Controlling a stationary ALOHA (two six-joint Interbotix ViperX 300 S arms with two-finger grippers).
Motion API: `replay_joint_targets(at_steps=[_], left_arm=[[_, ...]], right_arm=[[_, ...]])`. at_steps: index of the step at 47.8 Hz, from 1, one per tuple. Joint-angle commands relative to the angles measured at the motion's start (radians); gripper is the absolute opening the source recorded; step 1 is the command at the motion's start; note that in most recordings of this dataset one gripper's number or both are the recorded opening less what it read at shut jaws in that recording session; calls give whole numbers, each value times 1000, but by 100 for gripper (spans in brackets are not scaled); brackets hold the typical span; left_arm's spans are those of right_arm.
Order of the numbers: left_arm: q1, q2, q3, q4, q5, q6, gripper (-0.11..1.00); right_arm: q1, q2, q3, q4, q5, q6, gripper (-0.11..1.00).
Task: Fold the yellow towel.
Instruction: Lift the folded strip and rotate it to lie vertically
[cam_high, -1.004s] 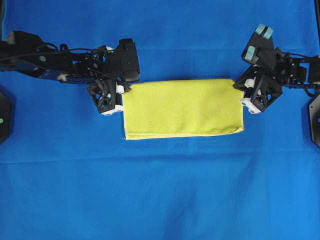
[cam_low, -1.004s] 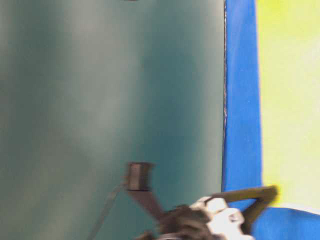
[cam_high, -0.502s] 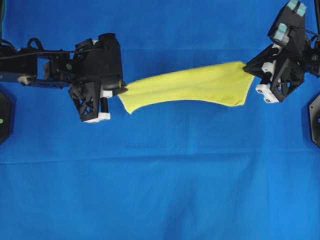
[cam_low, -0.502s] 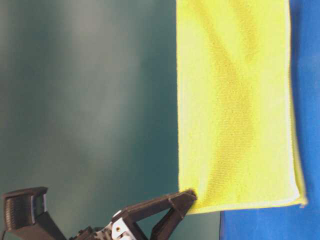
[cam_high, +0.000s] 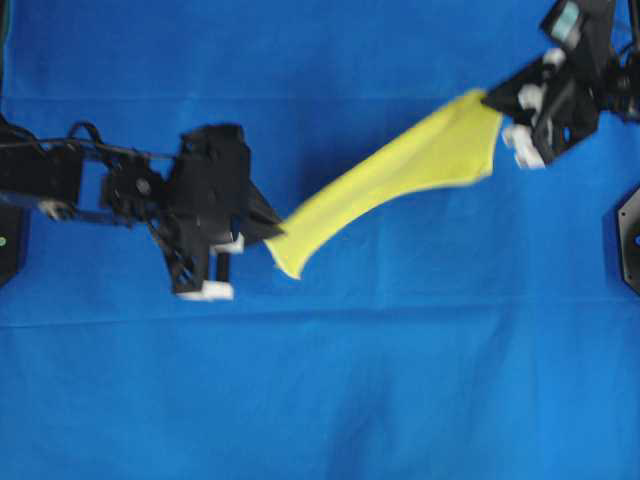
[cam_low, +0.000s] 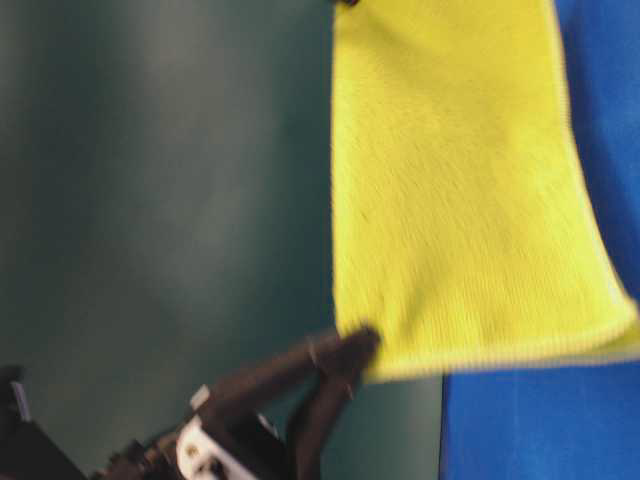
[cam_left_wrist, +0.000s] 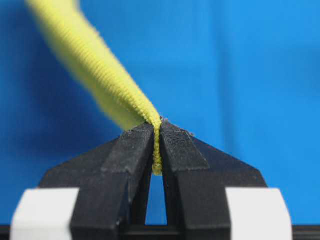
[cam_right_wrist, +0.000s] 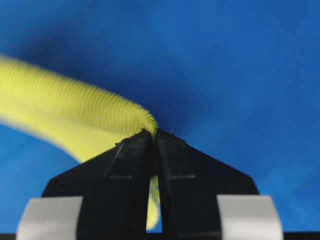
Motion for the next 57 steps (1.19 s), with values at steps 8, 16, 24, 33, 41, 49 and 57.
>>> replay_joint_targets(at_steps=[8,16,24,33,41,49,57], left_arm=[[-64,124,-123,-2,-135,9,4],[-87,233,-224,-2,-152,14,4],[-98,290,-288,-2,-146,15,4],[-100,307,-305,-2,-153,14,4],[-101,344,-359,-2,-170,20,4],[-98,439,-480,-2,-192,48,4],[-89,531,-586,-2,-187,69,4]], right_arm=[[-104,94,-84,-26,-153,-20,3],[-118,195,-163,-51,-192,-20,3],[-118,275,-236,-67,-193,-20,3],[-118,295,-259,-72,-198,-20,3],[-129,264,-225,-72,-189,-20,3],[-160,164,-137,-72,-173,-12,3],[-167,71,-60,-72,-117,-11,3]])
